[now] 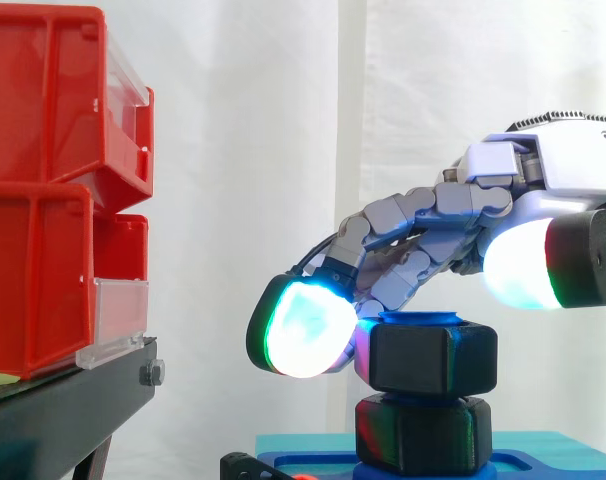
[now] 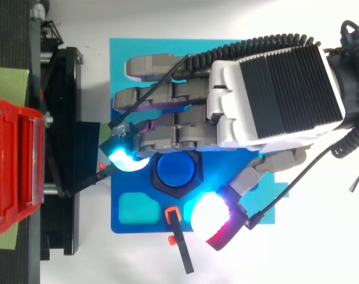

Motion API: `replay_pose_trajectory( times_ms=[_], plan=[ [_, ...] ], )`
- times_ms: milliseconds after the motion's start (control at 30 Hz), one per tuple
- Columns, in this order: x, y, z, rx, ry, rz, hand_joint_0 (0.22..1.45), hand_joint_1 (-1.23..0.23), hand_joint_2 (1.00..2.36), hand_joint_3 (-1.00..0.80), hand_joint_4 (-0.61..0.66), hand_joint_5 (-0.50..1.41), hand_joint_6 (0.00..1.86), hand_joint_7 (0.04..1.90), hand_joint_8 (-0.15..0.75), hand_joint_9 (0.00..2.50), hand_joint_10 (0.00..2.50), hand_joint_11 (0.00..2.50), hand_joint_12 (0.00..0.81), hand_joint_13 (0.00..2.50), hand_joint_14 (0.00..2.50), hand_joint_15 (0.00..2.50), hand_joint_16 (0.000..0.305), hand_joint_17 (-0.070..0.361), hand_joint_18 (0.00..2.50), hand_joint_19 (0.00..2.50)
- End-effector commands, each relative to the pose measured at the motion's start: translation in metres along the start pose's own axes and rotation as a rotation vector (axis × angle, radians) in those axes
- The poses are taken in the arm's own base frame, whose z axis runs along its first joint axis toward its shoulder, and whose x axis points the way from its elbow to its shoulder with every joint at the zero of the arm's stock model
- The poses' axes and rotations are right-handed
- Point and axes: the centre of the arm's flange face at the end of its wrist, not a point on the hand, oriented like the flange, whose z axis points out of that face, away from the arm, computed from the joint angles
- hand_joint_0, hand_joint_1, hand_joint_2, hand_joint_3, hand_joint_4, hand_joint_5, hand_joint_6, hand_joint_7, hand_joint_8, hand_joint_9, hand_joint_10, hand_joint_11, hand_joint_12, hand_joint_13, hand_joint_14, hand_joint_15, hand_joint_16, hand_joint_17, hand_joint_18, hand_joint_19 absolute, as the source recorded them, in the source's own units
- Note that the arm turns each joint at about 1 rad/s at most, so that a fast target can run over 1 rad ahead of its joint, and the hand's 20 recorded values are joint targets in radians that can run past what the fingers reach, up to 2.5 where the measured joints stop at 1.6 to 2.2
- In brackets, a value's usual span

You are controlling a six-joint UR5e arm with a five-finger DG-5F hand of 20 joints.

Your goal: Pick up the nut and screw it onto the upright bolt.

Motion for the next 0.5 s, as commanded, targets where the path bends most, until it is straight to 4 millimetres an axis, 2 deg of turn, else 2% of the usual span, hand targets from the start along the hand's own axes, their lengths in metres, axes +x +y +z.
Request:
replay_pose_trajectory(
  times_ms=[0, 467],
  plan=[
    [-0.0006, 0.0001, 0.0005, -0.002, -0.005, 0.0, 0.49, -0.36, 1.0, -0.5, 0.25, -0.11, 0.5, 0.81, 0.241, 0.64, 0.0, 0.0, 0.309, 0.38, 0.0, 0.0, 0.032, 0.072, 0.0, 0.0],
    [-0.0013, -0.0008, 0.0005, -0.003, -0.009, -0.002, 0.51, -0.35, 1.0, -0.5, 0.27, -0.07, 0.5, 0.99, 0.251, 0.77, 0.0, 0.0, 0.301, 0.48, 0.0, 0.0, 0.028, 0.063, 0.0, 0.0]
  ],
)
